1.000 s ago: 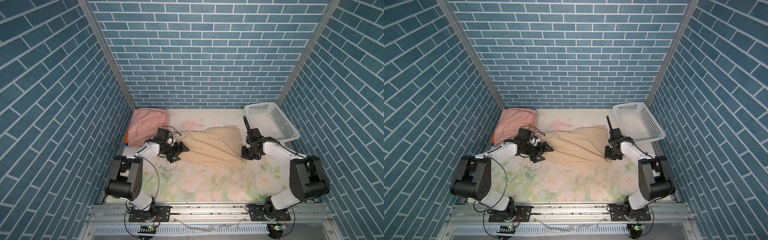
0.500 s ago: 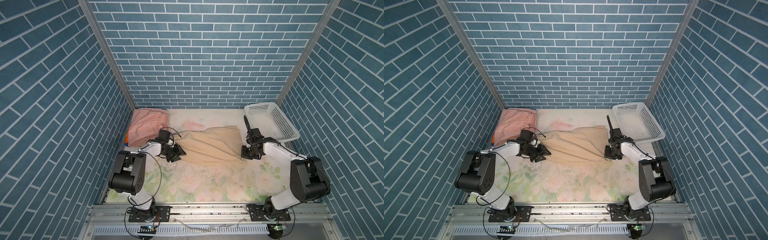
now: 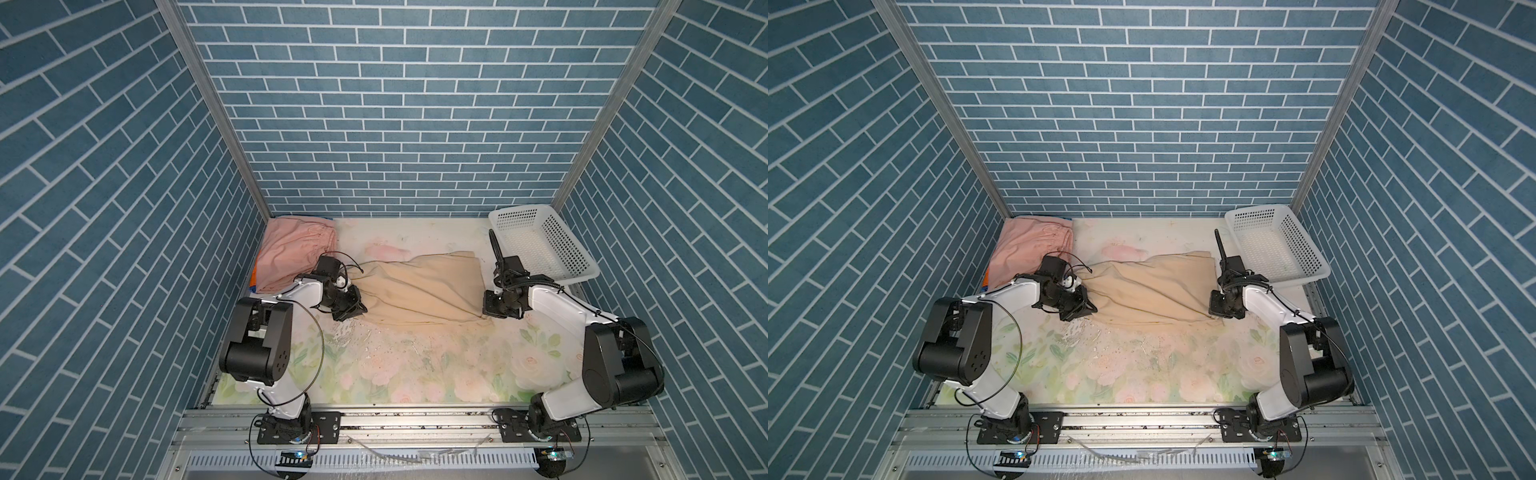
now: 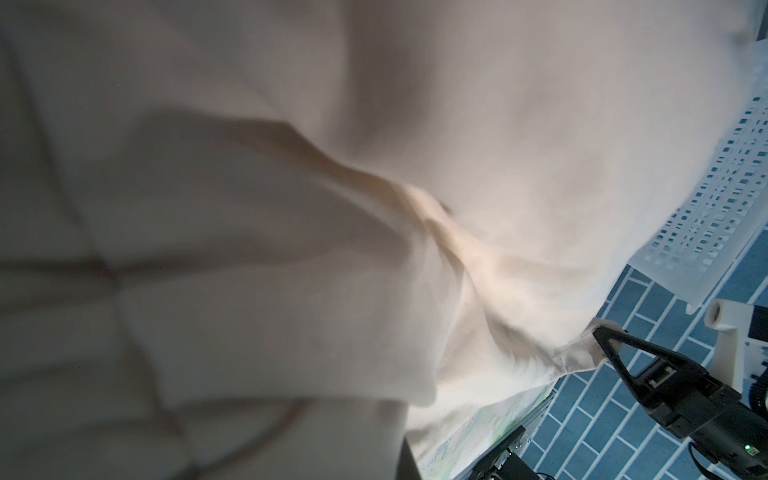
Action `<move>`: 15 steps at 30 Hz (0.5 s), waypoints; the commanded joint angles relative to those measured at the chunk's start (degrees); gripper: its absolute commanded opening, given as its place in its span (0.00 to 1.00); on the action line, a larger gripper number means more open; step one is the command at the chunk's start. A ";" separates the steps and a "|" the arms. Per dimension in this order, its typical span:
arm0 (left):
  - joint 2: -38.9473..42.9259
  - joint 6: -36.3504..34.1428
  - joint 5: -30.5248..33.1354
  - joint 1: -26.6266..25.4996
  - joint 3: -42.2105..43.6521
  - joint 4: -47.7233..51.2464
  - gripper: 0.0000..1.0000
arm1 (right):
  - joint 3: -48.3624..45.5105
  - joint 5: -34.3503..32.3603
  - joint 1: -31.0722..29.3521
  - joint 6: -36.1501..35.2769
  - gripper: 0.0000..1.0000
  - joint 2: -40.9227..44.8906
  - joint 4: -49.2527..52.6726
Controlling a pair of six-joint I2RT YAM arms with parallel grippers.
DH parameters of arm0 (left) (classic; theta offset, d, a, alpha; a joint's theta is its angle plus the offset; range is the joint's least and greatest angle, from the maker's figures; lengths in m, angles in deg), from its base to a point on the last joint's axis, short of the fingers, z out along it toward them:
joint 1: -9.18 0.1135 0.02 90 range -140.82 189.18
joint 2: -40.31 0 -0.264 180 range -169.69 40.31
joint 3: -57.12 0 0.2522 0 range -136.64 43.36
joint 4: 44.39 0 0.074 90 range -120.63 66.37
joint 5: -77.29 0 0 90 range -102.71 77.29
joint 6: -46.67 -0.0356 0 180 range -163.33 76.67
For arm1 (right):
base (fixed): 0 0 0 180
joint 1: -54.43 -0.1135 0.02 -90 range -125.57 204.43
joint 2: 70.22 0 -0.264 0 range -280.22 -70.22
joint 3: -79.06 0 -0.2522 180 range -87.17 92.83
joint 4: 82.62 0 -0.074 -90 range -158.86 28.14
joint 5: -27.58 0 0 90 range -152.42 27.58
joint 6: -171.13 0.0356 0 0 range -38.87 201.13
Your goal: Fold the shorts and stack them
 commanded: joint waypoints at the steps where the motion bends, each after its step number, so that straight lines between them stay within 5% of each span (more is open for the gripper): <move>1: 0.96 -1.98 -0.55 0.55 -0.85 2.96 0.11 | 1.55 -0.17 -0.16 0.42 0.00 0.95 1.64; 10: 1.46 -3.71 -2.72 2.27 -0.50 4.19 0.13 | 3.18 0.14 -0.20 -0.37 0.00 3.91 3.87; 15: 1.77 -4.50 -3.60 2.82 -1.65 5.46 0.03 | 3.38 0.38 -0.19 -0.63 0.00 4.77 4.30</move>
